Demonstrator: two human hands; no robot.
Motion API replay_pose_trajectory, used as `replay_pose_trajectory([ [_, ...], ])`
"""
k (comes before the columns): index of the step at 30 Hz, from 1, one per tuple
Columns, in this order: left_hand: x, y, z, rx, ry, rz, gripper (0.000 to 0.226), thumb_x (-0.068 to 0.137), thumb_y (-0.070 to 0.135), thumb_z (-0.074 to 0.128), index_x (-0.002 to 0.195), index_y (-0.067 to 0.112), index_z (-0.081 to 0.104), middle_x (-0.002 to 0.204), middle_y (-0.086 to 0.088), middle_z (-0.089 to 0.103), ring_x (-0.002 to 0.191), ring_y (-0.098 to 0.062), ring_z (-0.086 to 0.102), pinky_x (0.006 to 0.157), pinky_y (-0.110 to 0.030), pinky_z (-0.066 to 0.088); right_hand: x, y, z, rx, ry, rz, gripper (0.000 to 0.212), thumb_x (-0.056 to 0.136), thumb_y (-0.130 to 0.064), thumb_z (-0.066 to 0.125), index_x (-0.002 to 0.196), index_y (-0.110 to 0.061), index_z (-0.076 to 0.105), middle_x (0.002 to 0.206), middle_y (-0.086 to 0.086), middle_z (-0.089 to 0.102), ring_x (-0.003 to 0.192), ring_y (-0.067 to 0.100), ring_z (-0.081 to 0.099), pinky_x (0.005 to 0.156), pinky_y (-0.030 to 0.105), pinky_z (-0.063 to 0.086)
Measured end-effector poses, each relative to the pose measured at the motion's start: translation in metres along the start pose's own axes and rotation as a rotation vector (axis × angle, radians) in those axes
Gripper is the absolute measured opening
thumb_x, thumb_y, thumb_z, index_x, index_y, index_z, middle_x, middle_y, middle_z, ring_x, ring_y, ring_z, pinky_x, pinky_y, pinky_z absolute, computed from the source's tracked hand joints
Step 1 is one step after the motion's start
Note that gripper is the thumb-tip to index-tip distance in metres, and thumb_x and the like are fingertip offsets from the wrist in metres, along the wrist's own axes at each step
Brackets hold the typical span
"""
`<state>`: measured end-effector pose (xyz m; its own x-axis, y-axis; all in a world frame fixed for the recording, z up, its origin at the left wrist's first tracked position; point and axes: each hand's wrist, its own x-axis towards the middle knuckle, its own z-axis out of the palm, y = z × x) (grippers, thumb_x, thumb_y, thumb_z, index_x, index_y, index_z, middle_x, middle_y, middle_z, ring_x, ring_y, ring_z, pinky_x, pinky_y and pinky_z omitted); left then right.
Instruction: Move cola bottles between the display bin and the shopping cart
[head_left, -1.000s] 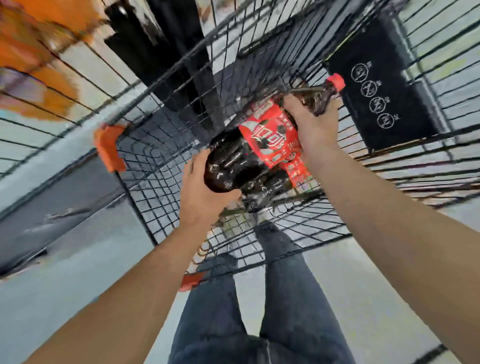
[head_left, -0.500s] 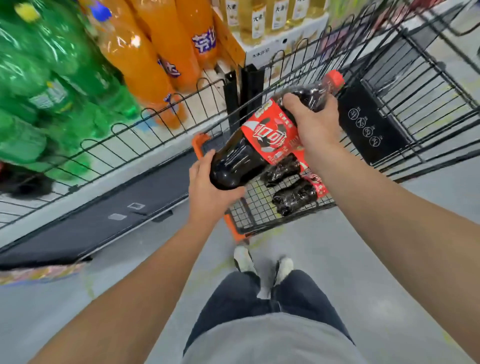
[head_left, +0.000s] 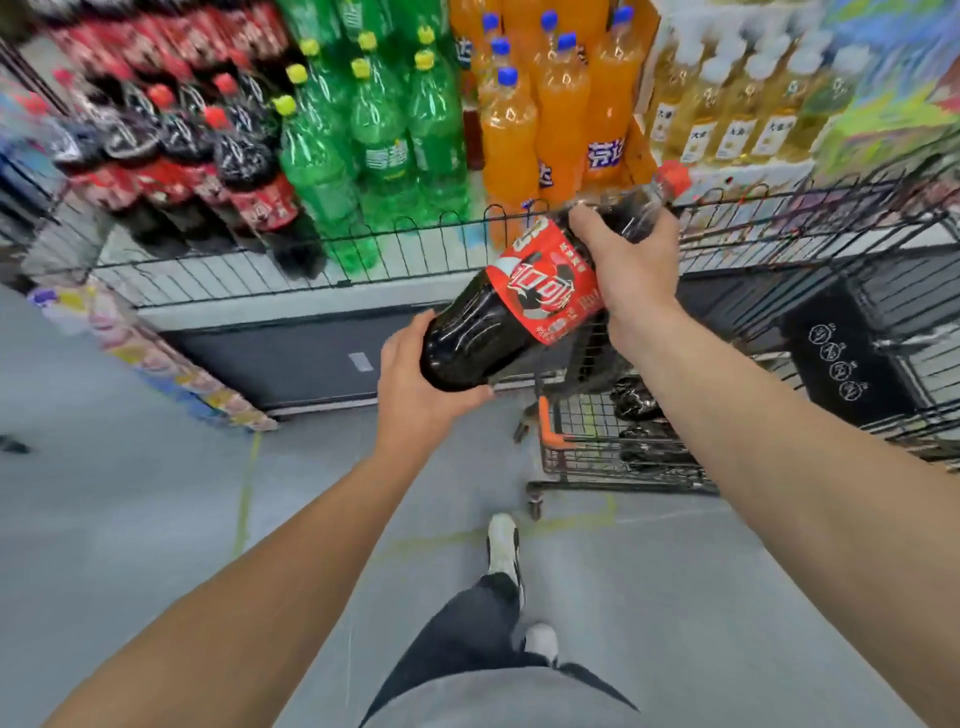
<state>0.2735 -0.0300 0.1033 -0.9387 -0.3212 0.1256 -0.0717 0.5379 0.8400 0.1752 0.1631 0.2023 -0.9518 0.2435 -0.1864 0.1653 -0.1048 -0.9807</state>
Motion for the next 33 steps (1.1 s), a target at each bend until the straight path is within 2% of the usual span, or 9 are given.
replay_pose_trajectory([
  [4,-0.037,-0.015,-0.056,0.021,0.144,-0.037,0.105,0.053,0.024,0.096,0.145,0.021,0.047,0.134,0.000,0.048,0.117,0.007,0.036,0.098,0.003,0.023,-0.045,-0.002,0.047,-0.007,-0.125,0.002,0.069,0.075,-0.036,0.088,0.131,-0.027,0.049,0.114,-0.002,0.070,0.096,0.014,0.074,0.090,0.042,0.062],
  [6,-0.052,-0.024,-0.084,0.041,0.204,-0.059,0.103,0.052,0.023,0.096,0.144,0.018,0.049,0.135,-0.005,0.050,0.117,0.006,0.036,0.099,0.003,0.022,-0.067,-0.003,0.073,-0.018,-0.188,0.009,0.078,0.066,-0.043,0.089,0.131,-0.027,0.049,0.115,-0.001,0.070,0.096,0.016,0.074,0.090,0.044,0.062],
  [9,-0.071,-0.041,-0.122,0.050,0.285,-0.092,0.104,0.051,0.021,0.097,0.144,0.017,0.049,0.130,-0.004,0.050,0.124,-0.008,0.042,0.108,-0.012,0.030,-0.096,0.001,0.113,-0.025,-0.261,0.003,0.092,0.063,-0.044,0.089,0.140,-0.023,0.045,0.119,0.000,0.069,0.096,0.017,0.075,0.088,0.044,0.063],
  [11,-0.082,-0.054,-0.147,0.042,0.325,-0.123,0.105,0.052,0.020,0.097,0.145,0.020,0.048,0.127,0.001,0.046,0.124,-0.014,0.045,0.110,-0.022,0.035,-0.115,0.006,0.140,-0.022,-0.323,-0.003,0.076,0.071,-0.036,0.089,0.133,-0.022,0.047,0.112,-0.002,0.069,0.092,0.016,0.075,0.086,0.042,0.063],
  [13,-0.090,-0.070,-0.170,0.039,0.350,-0.167,0.105,0.054,0.021,0.096,0.145,0.023,0.046,0.127,0.005,0.044,0.121,-0.010,0.045,0.107,-0.022,0.035,-0.133,0.014,0.167,-0.023,-0.363,-0.001,0.064,0.070,-0.035,0.088,0.120,-0.028,0.049,0.109,-0.002,0.069,0.093,0.018,0.075,0.089,0.045,0.062],
  [18,-0.099,-0.119,-0.230,0.013,0.385,-0.243,0.105,0.053,0.027,0.095,0.145,0.029,0.046,0.134,0.000,0.048,0.124,-0.013,0.049,0.108,-0.031,0.042,-0.176,0.030,0.243,-0.061,-0.399,0.020,0.076,0.054,-0.046,0.084,0.120,-0.024,0.051,0.109,-0.001,0.071,0.092,0.018,0.075,0.088,0.048,0.062],
  [23,-0.089,-0.171,-0.300,-0.004,0.378,-0.271,0.104,0.055,0.021,0.095,0.146,0.024,0.045,0.131,0.001,0.047,0.119,-0.012,0.050,0.097,-0.018,0.037,-0.212,0.054,0.323,-0.065,-0.401,0.046,0.068,0.068,-0.036,0.087,0.123,-0.022,0.049,0.109,0.000,0.070,0.092,0.019,0.075,0.085,0.045,0.063],
  [28,-0.069,-0.212,-0.362,-0.026,0.326,-0.273,0.102,0.055,0.020,0.095,0.144,0.029,0.046,0.132,0.001,0.047,0.111,-0.006,0.049,0.097,-0.020,0.040,-0.235,0.067,0.390,-0.086,-0.365,0.053,0.060,0.078,-0.031,0.087,0.124,-0.021,0.049,0.109,-0.001,0.070,0.090,0.015,0.074,0.077,0.034,0.062],
  [33,-0.037,-0.242,-0.398,-0.047,0.293,-0.284,0.101,0.056,0.018,0.095,0.144,0.031,0.045,0.129,0.003,0.044,0.108,-0.003,0.047,0.083,0.000,0.033,-0.235,0.071,0.441,-0.116,-0.349,0.055,0.058,0.081,-0.032,0.085,0.120,-0.025,0.043,0.106,-0.006,0.066,0.091,0.012,0.072,0.076,0.031,0.060],
])
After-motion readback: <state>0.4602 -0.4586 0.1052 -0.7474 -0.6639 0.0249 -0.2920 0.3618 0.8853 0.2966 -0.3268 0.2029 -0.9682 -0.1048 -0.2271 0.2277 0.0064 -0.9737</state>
